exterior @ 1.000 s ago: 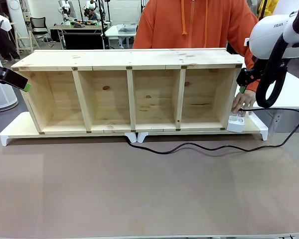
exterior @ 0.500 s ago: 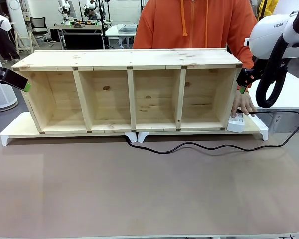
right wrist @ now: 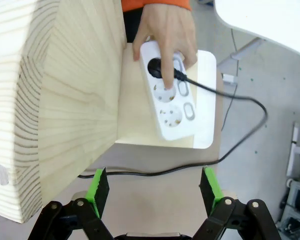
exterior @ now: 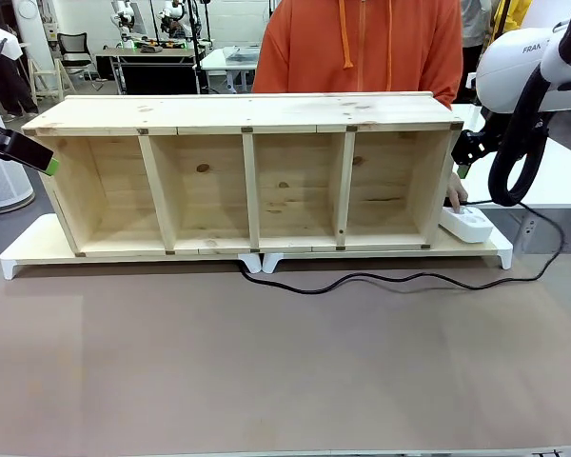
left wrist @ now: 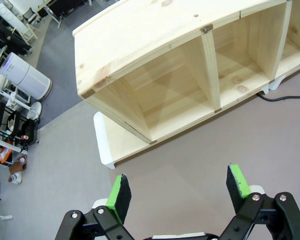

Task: Perform cable management.
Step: Release the Power Cable when the human grasps it.

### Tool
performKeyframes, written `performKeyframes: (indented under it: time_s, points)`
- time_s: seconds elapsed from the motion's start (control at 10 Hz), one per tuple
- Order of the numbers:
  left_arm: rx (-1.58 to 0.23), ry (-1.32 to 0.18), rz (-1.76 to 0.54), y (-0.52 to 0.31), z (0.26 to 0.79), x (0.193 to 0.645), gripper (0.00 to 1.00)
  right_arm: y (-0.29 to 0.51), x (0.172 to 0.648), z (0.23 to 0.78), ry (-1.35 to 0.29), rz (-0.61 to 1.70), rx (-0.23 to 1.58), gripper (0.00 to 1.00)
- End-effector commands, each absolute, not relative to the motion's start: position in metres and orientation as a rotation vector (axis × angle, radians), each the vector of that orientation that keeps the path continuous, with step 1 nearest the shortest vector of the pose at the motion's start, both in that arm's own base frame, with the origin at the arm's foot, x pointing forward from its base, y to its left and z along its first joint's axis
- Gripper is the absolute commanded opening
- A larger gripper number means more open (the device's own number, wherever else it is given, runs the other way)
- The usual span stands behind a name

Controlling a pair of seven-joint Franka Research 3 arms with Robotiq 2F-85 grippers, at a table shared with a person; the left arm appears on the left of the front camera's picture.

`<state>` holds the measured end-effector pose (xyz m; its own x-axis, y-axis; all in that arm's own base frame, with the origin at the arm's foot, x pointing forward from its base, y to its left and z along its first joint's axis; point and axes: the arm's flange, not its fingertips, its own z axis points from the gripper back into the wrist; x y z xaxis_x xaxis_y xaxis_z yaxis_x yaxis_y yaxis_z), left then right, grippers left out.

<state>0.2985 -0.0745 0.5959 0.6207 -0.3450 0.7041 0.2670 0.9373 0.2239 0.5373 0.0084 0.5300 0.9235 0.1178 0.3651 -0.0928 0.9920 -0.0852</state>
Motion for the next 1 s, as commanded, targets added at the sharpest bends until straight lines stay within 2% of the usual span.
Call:
performKeyframes:
  time_s: [0.0, 0.9]
  points:
    - [0.113, -0.838, -0.363, -0.0741, 0.5962, 0.2995, 1.00, 0.0084, 0.5368, 0.5292, -0.371, 0.108, -0.064, 0.94]
    - [0.113, -0.838, -0.363, -0.0741, 0.5962, 0.2995, 1.00, 0.0084, 0.5368, 0.5292, -0.371, 0.108, -0.064, 0.94]
